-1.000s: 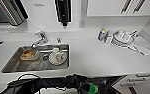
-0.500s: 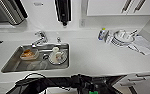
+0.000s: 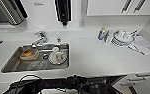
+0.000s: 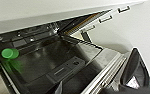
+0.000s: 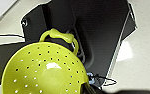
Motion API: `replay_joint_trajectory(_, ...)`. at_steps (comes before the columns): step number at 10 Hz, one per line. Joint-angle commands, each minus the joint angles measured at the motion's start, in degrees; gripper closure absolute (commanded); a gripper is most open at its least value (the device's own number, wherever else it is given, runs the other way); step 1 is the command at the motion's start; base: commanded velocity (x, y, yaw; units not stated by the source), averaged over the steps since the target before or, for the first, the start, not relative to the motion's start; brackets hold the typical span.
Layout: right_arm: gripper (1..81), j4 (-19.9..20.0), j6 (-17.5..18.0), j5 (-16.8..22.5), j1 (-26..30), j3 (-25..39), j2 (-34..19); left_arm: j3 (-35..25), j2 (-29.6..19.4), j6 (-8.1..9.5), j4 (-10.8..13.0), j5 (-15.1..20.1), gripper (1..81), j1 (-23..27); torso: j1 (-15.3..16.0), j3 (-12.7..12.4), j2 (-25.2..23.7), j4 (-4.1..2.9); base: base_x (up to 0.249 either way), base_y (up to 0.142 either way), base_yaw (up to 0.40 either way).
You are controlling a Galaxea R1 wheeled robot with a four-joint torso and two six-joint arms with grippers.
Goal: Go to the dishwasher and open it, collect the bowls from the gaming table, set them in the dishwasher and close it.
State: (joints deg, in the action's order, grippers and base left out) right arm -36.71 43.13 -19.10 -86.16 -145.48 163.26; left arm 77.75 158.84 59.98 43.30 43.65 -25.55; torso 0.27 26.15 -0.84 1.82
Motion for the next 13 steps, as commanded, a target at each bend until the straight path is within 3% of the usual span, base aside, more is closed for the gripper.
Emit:
replay_joint_trajectory(1,81.1,-0.65,0.38,0.38,0.15,3.46,-5.99,-11.22,-10.82,-2.58,2.23,0.2,1.0,-2.69,0.0,0.0,0.0,0.0,0.0,0.0,0.0)
replay_joint_trajectory(2,81.1,-0.39,0.55,-1.36,0.15,5.12,-8.69,-12.61,-15.27,-3.46,4.66,-0.49,1.0,-7.77,0.0,0.0,0.0,0.0,0.0,0.0,0.0)
replay_joint_trajectory(3,81.1,-0.21,1.87,-2.96,0.5,7.15,-11.87,-12.71,-19.52,-3.46,8.29,-4.45,1.0,-13.15,0.0,0.0,0.0,0.0,0.0,0.0,0.0)
replay_joint_trajectory(5,81.1,-0.3,4.93,-6.02,1.56,11.97,-18.19,-9.81,-25.5,-3.46,16.02,-14.91,1.0,-25.26,0.0,0.0,0.0,0.0,0.0,0.0,0.0)
replay_joint_trajectory(7,81.1,-0.73,9.32,-10.68,2.87,14.62,-23.55,-1.4,-27.78,-3.46,20.5,-26.03,1.0,-34.6,0.0,0.0,0.0,0.0,0.0,0.0,0.0)
replay_joint_trajectory(10,81.1,-0.99,16.25,-14.62,7.25,21.26,-31.61,16.1,-26.14,-3.46,21.92,-43.13,1.0,-45.12,0.0,0.0,0.0,0.0,0.0,0.0,0.0)
replay_joint_trajectory(13,81.1,-4.5,24.58,-15.35,13.85,29.01,-38.55,34.56,-20.09,-3.02,22.0,-57.65,1.0,-50.42,0.0,0.0,0.0,0.0,0.0,0.0,0.0)
